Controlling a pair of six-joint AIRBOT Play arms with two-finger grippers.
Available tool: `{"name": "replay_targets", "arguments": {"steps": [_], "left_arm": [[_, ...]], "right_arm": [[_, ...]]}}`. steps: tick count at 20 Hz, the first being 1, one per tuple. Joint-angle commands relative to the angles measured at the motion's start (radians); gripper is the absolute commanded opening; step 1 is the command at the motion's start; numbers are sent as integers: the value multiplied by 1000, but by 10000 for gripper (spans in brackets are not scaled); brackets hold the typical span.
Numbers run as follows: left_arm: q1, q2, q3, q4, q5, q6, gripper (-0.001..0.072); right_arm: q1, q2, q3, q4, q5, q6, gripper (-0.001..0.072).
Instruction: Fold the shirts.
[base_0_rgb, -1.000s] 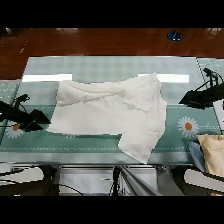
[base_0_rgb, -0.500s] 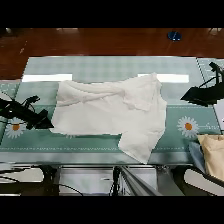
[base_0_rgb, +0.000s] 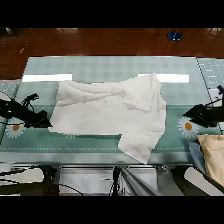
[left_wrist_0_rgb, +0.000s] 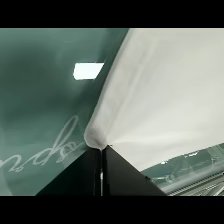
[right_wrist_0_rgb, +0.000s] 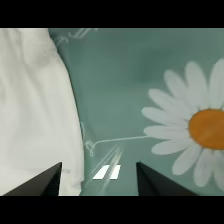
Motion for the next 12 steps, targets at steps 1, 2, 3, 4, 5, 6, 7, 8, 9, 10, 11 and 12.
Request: {"name": "replay_targets", "arguments": {"steps": [1, 2, 3, 4, 5, 6, 7, 8, 9, 10, 11, 12], "left_arm": [[0, 8, 1, -19, -42, 21, 22], [0, 8, 1, -19, -42, 21, 23], [0, 8, 1, -19, -41, 21, 22], [0, 8, 1, -19, -41, 21, 22], [0, 8, 1, -19, -41, 21, 22], [0, 8, 1, -23, -42, 21, 22], [0, 8, 1, -31, -42, 21, 23], [0, 8, 1, -42, -42, 21, 23], [0, 8, 1, -55, -42, 21, 23], [0, 8, 1, -69, -41, 22, 23], [0, 8, 1, -74, -41, 22, 23], [0, 8, 1, -78, -41, 27, 23]], "right_arm": [[-28, 10, -211, 167, -60, -65, 549], [-28, 10, -248, 177, -64, -71, 549], [-28, 10, -277, 177, -64, -75, 549], [-28, 10, -303, 178, -67, -81, 549], [-28, 10, -325, 189, -75, -90, 549], [-28, 10, -345, 212, -90, -101, 548], [-23, 10, -362, 240, -107, -106, 547], [4, 10, -376, 256, -127, -105, 546], [46, 10, -385, 263, -148, -103, 545], [103, 10, -392, 270, -186, -82, 537], [163, 10, -392, 274, -236, -47, 522], [218, 10, -391, 292, -300, -10, 507]]}}
